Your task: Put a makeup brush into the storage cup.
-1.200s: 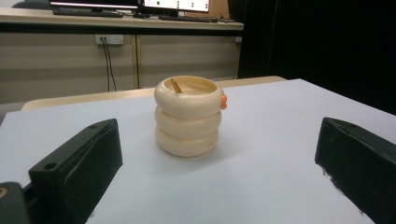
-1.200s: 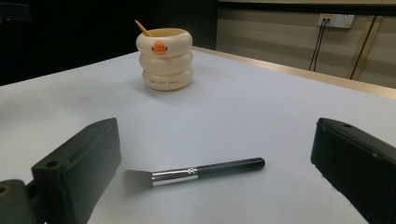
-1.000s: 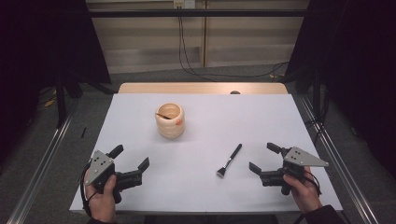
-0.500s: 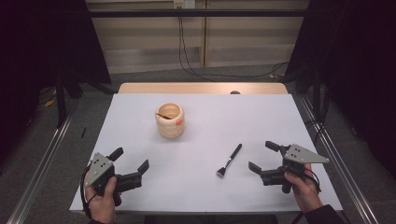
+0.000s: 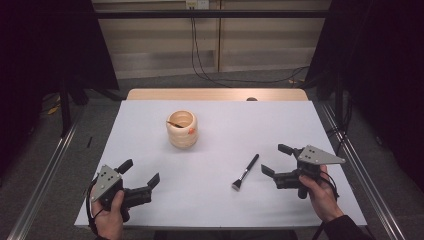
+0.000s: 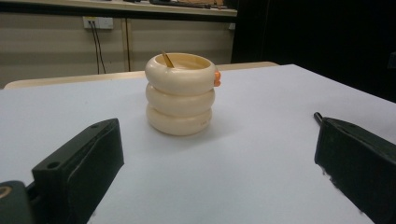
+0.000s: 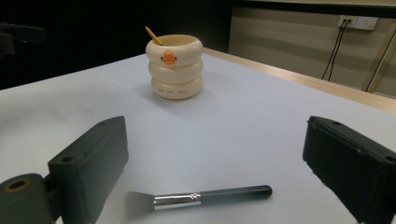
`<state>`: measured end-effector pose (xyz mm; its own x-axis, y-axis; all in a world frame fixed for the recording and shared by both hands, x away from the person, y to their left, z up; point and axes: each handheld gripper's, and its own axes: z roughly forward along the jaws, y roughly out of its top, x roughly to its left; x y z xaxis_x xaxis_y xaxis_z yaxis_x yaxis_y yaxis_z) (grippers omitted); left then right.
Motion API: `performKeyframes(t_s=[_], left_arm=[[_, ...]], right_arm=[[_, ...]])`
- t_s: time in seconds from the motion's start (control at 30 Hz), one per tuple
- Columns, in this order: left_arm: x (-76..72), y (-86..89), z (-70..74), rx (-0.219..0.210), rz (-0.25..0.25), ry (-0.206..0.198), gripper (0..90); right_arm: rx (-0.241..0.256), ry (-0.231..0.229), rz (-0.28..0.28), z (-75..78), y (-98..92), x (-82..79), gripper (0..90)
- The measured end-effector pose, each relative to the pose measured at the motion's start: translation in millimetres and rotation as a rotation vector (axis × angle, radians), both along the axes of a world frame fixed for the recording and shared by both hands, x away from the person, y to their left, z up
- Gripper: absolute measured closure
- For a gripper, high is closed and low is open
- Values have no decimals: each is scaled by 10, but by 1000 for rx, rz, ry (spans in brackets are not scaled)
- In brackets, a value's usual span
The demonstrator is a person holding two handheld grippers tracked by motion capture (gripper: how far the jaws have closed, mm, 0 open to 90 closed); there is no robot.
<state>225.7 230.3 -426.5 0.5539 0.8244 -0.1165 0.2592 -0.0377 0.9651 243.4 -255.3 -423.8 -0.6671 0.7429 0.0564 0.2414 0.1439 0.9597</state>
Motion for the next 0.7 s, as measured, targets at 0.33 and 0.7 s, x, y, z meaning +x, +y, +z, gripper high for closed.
performKeyframes(t_s=[0.33, 0.7], left_arm=[[-2, -12, -13, 5, -14, 11, 10], [35, -18, 21, 11, -9, -10, 8]], right_arm=[[-3, 21, 21, 66, 34, 171, 151], [-1, 8, 73, 109, 114, 298, 19]])
